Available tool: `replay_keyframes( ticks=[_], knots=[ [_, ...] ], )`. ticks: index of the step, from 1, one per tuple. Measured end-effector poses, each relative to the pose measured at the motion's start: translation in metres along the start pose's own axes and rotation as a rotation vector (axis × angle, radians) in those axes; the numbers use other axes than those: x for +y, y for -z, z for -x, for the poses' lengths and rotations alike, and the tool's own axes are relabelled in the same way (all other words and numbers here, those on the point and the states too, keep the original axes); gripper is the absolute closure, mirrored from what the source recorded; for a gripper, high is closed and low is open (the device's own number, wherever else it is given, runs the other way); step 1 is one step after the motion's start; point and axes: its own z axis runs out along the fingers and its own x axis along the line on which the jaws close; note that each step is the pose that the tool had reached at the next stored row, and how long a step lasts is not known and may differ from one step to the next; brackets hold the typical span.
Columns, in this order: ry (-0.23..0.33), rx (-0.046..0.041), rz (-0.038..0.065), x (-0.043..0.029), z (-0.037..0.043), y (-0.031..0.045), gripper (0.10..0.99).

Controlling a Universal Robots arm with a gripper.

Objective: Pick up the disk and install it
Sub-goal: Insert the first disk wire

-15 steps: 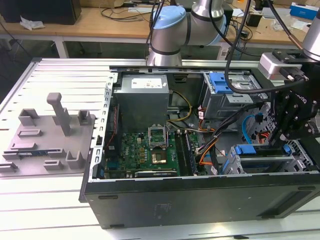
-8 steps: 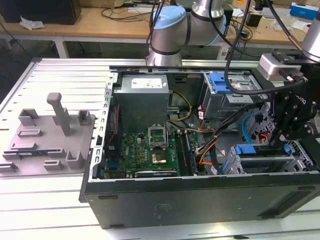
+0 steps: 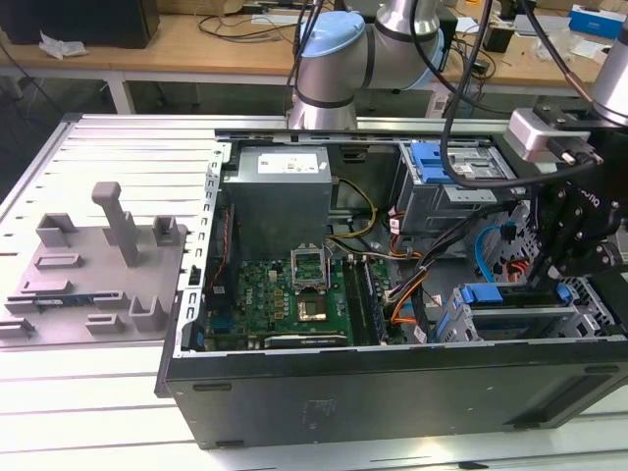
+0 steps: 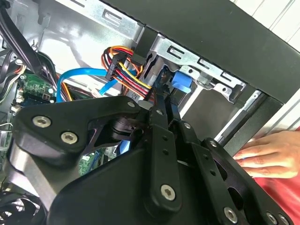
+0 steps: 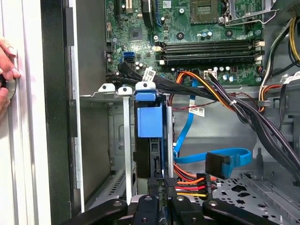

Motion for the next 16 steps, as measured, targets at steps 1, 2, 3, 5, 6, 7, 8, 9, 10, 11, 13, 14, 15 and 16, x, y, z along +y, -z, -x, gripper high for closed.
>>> replay_keyframes(
  ticks=[1,2,3,5,6,7,8,9,10,11,13,14,15,16],
  knots=[
    [0.0,0.0001,0.0,0.0,0.0,-0.0007,0.918],
    [0.0,0.0003,0.0,0.0,0.0,-0.0018,0.918],
    [0.0,0.0007,0.0,0.0,0.0,-0.0025,0.918],
    [0.0,0.0002,0.0,0.0,0.0,-0.0033,0.918],
    [0.0,-0.0004,0.0,0.0,-0.0002,-0.0001,0.788],
    [0.0,-0.0001,0.0,-0.0002,-0.0006,0.0114,0.722],
    [0.0,0.0001,0.0,-0.0002,-0.001,0.0155,0.722],
    [0.0,-0.0001,0.0,-0.0003,-0.0012,0.0186,0.722],
    [0.0,0.0,0.0,-0.0004,-0.0013,0.0235,0.722],
    [0.0,-0.0001,0.0,-0.0004,-0.001,0.028,0.722],
    [0.0,-0.0002,0.0,-0.0005,-0.0004,0.0324,0.722],
    [0.0,-0.0003,0.0,-0.0006,-0.0004,0.0324,0.722],
    [0.0,0.0001,0.0,-0.001,-0.0004,0.0325,0.722],
    [0.0,0.0,0.0,-0.0014,-0.0004,0.0325,0.722]
  ],
)
